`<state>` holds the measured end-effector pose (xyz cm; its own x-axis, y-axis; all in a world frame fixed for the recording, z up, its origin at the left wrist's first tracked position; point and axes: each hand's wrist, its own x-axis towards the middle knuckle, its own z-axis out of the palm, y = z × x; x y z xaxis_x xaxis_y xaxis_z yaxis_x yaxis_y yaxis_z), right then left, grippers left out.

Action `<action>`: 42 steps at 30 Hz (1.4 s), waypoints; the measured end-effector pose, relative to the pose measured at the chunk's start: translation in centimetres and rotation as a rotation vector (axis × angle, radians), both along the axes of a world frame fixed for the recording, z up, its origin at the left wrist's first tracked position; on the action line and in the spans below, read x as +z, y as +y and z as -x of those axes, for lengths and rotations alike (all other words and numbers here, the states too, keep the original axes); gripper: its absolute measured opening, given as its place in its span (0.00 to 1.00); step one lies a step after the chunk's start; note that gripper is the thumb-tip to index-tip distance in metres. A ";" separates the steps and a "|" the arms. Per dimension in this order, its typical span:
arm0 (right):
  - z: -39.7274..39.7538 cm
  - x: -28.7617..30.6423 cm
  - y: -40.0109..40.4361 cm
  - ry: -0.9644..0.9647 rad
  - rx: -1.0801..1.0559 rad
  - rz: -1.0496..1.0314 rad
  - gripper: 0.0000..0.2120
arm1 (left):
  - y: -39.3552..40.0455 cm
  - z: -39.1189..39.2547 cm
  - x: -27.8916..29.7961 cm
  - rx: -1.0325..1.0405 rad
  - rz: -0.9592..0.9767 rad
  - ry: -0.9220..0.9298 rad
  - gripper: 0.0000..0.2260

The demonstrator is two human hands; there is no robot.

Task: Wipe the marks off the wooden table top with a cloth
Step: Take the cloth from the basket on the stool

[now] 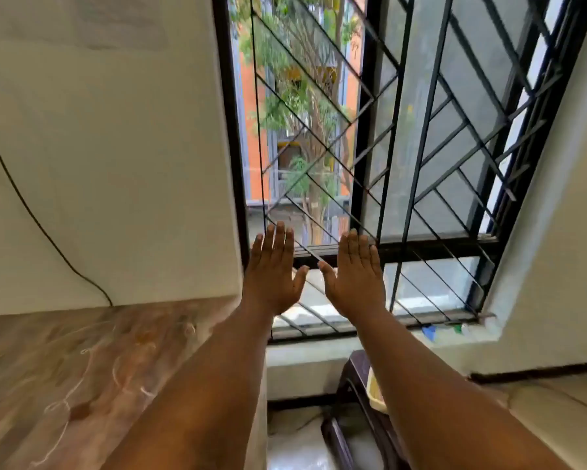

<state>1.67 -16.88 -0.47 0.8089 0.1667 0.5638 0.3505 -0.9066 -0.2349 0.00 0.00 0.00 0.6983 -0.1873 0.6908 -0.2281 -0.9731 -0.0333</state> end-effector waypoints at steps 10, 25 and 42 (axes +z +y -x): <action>0.6 -18.8 -13.6 0.553 -0.021 0.253 0.33 | -14.4 -0.6 -18.7 0.042 -0.075 0.552 0.34; -3.8 -30.5 -21.0 0.933 -0.019 0.322 0.35 | -22.2 -3.6 -29.1 0.025 -0.145 0.934 0.34; -13.7 -34.9 -18.8 1.145 -0.127 0.173 0.29 | -21.3 -15.2 -35.9 -0.116 -0.261 1.097 0.32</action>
<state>15.41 -35.67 -35.38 0.8470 0.0507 -0.5291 -0.0824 -0.9709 -0.2250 15.19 -21.26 -35.91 0.8718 -0.3392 -0.3534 -0.3476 -0.9367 0.0414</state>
